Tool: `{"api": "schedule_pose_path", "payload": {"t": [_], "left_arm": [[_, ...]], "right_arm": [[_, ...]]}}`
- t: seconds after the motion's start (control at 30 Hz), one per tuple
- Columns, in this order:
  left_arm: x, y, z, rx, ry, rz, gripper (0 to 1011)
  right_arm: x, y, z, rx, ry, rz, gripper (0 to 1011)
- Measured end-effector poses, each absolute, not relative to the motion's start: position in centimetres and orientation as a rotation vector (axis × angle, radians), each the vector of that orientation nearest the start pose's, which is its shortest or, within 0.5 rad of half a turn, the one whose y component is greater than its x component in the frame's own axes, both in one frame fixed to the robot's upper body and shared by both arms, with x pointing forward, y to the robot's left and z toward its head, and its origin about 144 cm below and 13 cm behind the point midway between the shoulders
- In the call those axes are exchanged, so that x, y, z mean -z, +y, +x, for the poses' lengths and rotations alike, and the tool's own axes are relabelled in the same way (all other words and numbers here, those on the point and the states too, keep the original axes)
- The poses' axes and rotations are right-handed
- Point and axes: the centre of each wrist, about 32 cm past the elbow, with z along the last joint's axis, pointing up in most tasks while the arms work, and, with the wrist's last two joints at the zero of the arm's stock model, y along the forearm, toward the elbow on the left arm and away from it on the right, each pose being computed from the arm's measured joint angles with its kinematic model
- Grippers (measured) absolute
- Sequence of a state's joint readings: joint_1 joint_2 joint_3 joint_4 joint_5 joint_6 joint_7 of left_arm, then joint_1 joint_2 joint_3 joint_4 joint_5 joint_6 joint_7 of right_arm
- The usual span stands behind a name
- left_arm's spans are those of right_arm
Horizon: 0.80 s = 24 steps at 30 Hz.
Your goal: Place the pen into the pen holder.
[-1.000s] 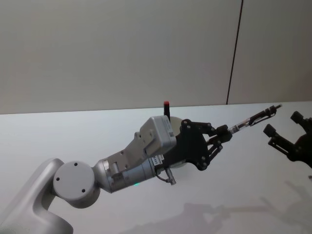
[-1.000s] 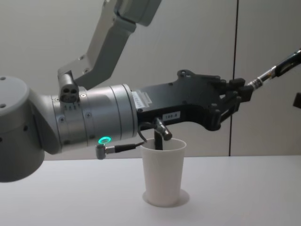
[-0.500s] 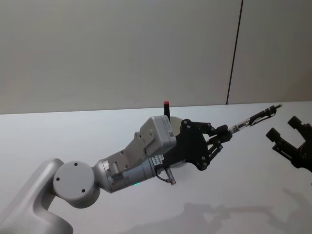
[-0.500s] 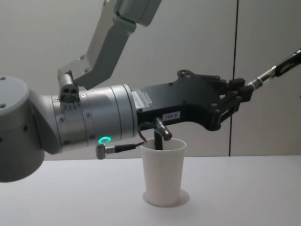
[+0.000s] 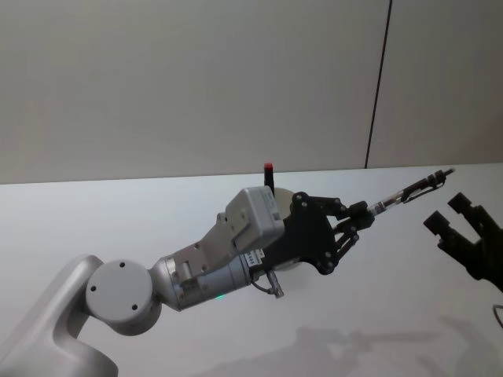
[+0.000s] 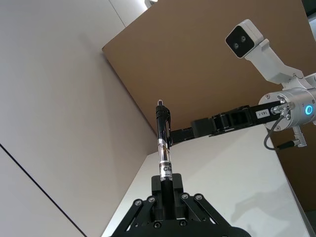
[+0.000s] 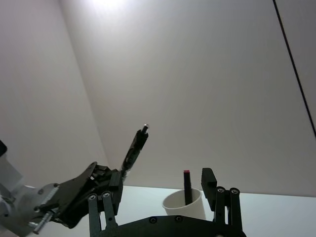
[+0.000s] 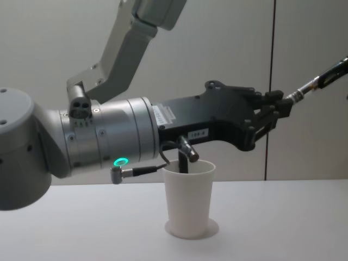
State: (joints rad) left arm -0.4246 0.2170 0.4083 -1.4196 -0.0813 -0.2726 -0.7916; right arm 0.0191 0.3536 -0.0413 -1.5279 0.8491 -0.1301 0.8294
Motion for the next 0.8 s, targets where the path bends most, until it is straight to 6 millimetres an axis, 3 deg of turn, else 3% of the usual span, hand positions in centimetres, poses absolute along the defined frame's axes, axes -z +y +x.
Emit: {"api": "schedule_pose_path", "payload": {"t": [0.8], "left_arm": [[-123.2,17.6,55.2,-0.391,-0.517,-0.002,129]], "right_arm": [[-114.1,-30.3,47.1,0.649,0.249,0.703,1001]]}}
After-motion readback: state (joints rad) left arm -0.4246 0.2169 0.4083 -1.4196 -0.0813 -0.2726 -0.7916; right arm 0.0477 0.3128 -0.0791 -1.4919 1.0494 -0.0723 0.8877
